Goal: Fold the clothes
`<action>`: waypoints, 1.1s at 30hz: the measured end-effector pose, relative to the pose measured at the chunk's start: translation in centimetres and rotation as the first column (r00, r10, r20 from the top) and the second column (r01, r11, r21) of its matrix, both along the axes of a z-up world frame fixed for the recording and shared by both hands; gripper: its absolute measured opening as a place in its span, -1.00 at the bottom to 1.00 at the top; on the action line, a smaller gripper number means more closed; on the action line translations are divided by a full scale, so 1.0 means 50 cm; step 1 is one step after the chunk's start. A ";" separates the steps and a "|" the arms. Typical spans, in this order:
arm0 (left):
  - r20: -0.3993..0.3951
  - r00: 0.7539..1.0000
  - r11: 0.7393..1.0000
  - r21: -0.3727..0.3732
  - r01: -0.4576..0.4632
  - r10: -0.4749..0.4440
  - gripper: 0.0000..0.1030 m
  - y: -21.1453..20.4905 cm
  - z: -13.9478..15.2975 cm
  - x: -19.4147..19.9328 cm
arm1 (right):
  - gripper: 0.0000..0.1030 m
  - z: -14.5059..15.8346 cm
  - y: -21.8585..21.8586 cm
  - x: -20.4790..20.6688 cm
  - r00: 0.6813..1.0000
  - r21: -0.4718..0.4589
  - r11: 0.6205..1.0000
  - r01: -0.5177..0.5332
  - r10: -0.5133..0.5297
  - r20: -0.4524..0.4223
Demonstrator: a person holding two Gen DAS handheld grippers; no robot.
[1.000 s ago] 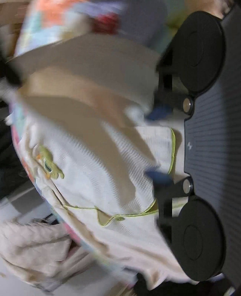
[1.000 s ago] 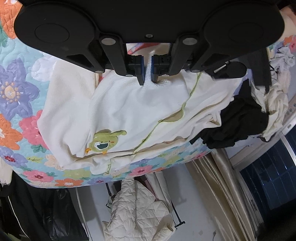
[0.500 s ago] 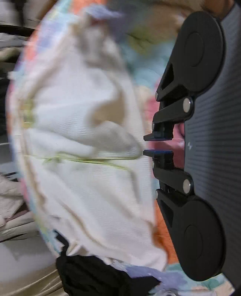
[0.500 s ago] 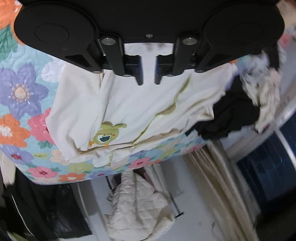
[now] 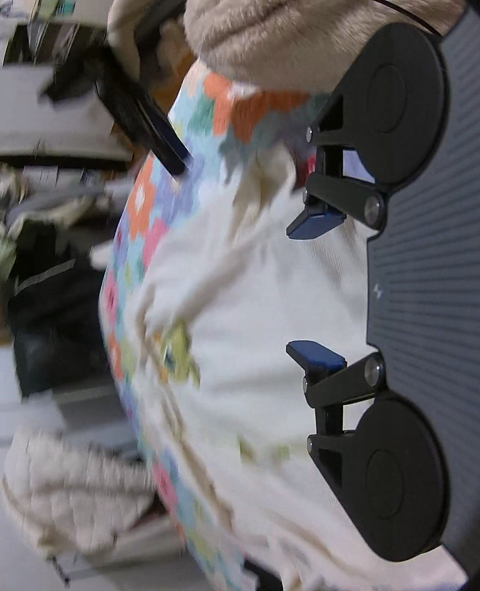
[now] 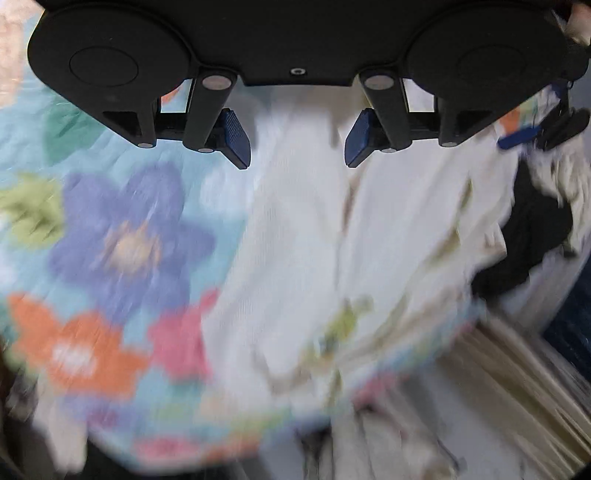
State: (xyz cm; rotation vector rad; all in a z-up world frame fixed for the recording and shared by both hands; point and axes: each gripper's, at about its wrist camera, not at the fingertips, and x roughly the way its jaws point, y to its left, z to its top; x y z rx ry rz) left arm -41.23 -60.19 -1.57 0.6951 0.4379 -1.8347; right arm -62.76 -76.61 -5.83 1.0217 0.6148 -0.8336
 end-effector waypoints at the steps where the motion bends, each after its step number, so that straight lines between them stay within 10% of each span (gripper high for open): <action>1: -0.015 1.000 1.000 0.019 0.025 -0.025 0.18 -0.013 -0.014 -0.013 | 0.21 -0.022 -0.014 0.013 0.999 0.044 0.998 -0.043 0.043 0.003; 7: -0.049 0.996 0.984 0.156 0.087 -0.080 0.27 -0.054 -0.108 -0.066 | 0.21 -0.096 -0.053 0.112 0.970 0.091 0.973 -0.214 0.223 -0.101; 10: -0.017 0.997 0.981 0.178 0.077 -0.075 0.25 -0.056 -0.141 -0.072 | -0.69 -0.088 -0.052 0.128 0.965 -0.010 0.975 -0.223 0.220 -0.140; 12: -0.026 0.998 0.982 0.180 0.056 -0.052 -0.69 -0.061 -0.136 -0.063 | -0.87 -0.075 -0.050 0.130 0.966 -0.076 0.974 -0.213 0.198 -0.166; 19: -0.088 0.995 0.989 0.131 0.068 -0.057 -0.87 -0.046 -0.076 -0.051 | -0.88 0.055 0.004 0.000 0.941 -0.352 0.935 -0.043 -0.080 -0.328; 26: -0.150 0.981 0.979 0.147 0.142 -0.120 -0.87 -0.028 -0.080 -0.081 | -0.87 0.082 0.036 -0.168 0.769 -0.467 0.866 0.180 -0.420 -0.482; 33: -0.222 0.974 0.969 0.232 0.088 -0.036 -0.76 -0.038 -0.107 -0.026 | -0.03 0.067 0.041 -0.129 0.786 -0.418 0.879 0.228 -0.420 -0.453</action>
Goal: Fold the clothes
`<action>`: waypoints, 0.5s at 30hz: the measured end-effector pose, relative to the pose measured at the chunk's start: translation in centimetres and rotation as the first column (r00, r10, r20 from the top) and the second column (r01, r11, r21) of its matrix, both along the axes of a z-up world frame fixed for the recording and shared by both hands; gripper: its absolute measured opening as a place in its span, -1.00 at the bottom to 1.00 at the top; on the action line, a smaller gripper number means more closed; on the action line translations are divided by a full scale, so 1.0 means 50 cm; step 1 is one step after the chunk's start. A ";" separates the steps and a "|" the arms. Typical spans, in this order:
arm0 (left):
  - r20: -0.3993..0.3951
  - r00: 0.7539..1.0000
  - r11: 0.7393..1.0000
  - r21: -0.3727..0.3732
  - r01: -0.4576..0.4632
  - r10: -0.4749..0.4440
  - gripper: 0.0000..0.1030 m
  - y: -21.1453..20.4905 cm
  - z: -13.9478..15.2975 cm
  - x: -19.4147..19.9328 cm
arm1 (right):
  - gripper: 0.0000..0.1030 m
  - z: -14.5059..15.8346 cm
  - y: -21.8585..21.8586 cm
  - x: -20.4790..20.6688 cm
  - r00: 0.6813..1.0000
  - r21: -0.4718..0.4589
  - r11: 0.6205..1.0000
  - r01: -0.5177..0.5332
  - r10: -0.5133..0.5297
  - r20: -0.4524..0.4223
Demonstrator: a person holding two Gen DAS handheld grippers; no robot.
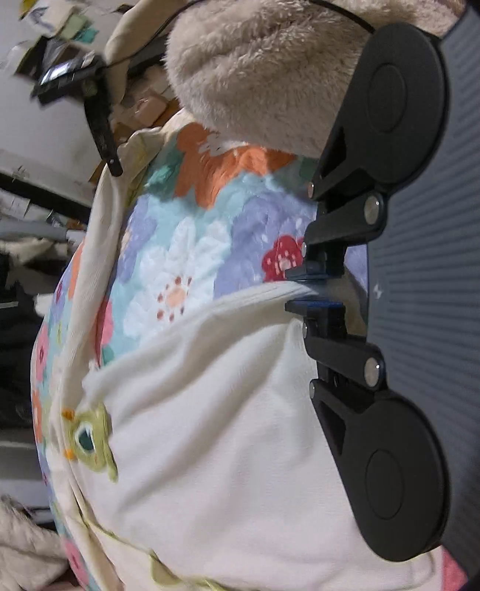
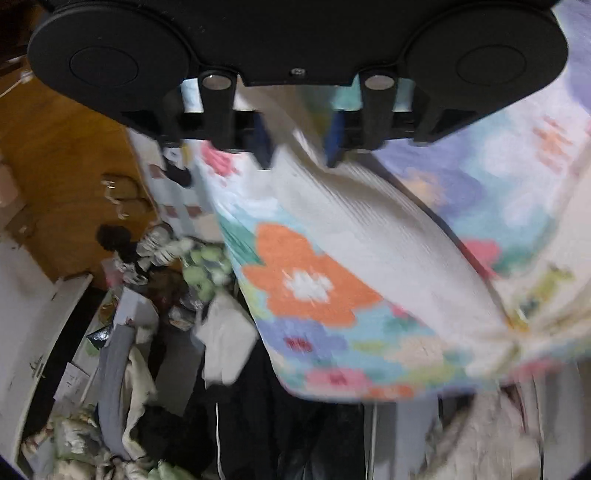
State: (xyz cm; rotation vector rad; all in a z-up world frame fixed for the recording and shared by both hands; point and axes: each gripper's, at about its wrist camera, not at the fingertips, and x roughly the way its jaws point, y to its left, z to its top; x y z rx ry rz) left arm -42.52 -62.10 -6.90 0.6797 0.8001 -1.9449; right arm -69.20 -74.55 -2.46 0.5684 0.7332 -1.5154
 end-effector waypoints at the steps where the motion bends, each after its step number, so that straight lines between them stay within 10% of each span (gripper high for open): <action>1: -0.017 1.000 1.000 -0.004 -0.018 0.018 -0.73 0.006 0.007 0.016 | -0.02 0.022 0.011 0.009 1.000 -0.038 0.999 -0.005 0.006 0.023; 7: -0.121 0.973 0.970 -0.116 -0.213 0.199 -0.20 0.037 0.087 0.129 | 0.28 0.176 0.041 0.147 0.929 -0.294 0.934 -0.204 0.279 0.245; 11: -0.110 0.938 0.909 -0.232 -0.345 0.328 0.08 0.030 0.142 0.192 | 0.33 0.235 -0.010 0.275 0.804 -0.365 0.858 -0.362 0.485 0.345; 15: -0.026 0.904 0.837 -0.367 -0.405 0.426 0.27 -0.022 0.193 0.249 | 0.60 0.201 -0.145 0.423 0.614 -0.353 0.814 -0.461 0.580 0.535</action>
